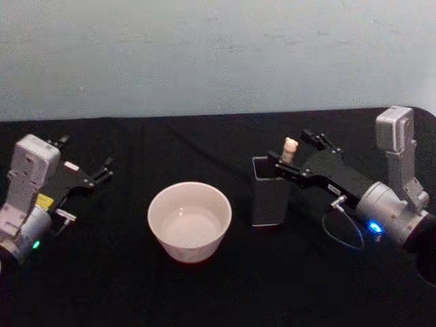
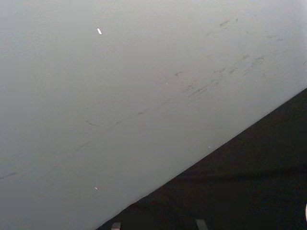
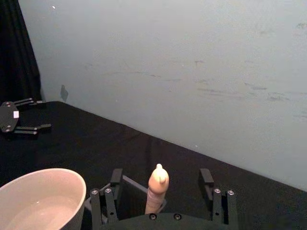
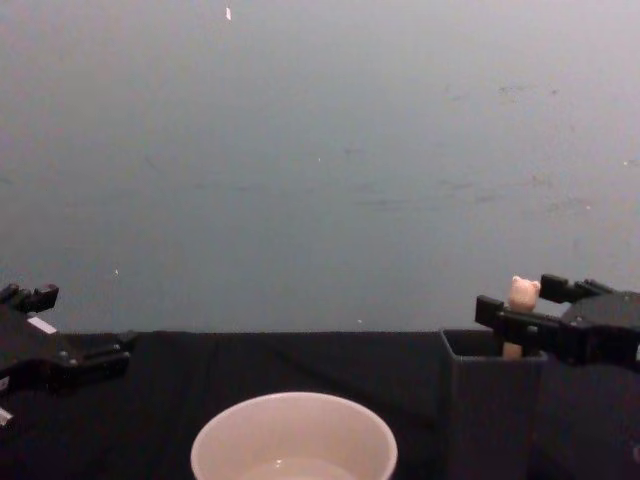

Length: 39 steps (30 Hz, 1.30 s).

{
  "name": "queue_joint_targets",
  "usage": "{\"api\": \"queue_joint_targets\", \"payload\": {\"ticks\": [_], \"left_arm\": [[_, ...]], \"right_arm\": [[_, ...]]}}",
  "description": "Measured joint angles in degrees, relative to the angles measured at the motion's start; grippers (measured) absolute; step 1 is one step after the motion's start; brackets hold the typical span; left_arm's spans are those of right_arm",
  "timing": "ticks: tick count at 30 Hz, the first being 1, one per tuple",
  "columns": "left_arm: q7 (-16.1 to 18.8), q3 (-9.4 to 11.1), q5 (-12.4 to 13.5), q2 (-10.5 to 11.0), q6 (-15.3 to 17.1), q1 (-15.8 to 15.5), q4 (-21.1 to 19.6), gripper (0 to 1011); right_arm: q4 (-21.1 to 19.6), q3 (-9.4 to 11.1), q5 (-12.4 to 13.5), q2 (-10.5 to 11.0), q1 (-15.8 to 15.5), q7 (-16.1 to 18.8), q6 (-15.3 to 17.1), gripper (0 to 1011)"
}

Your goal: Pick up the stirring spoon with one hand, stir inside the cup, then place it back in its original position.

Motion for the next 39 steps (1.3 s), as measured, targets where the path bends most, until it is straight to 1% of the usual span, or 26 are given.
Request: {"api": "queue_joint_targets", "payload": {"ticks": [7,13,30,31,34,35,38,39], "left_arm": [[0.0,0.0,0.0,0.0,0.0,0.0,0.0,1001],[0.0,0.0,0.0,0.0,0.0,0.0,0.0,1001],[0.0,0.0,0.0,0.0,0.0,0.0,0.0,1001],[0.0,0.0,0.0,0.0,0.0,0.0,0.0,1002],[0.0,0.0,0.01,0.0,0.0,0.0,0.0,1001],[0.0,0.0,0.0,0.0,0.0,0.0,0.0,1001],[0.0,0.0,0.0,0.0,0.0,0.0,0.0,1001],[0.0,0.0,0.0,0.0,0.0,0.0,0.0,1001]], "right_arm": [[1.18,0.57,-0.21,-1.14,0.65,0.93,0.69,1002],[1.39,1.02,-0.47,-1.6,0.72,1.5,1.11,1003],[1.39,0.99,-0.47,-1.55,0.71,1.43,1.03,1003],[1.39,0.98,-0.47,-1.54,0.71,1.42,1.03,967],[1.39,0.96,-0.47,-1.53,0.7,1.42,1.01,913],[1.38,0.96,-0.47,-1.52,0.7,1.42,1.01,867],[1.38,0.94,-0.46,-1.51,0.7,1.41,0.99,817],[1.38,0.94,-0.46,-1.51,0.7,1.41,0.99,762]]}}
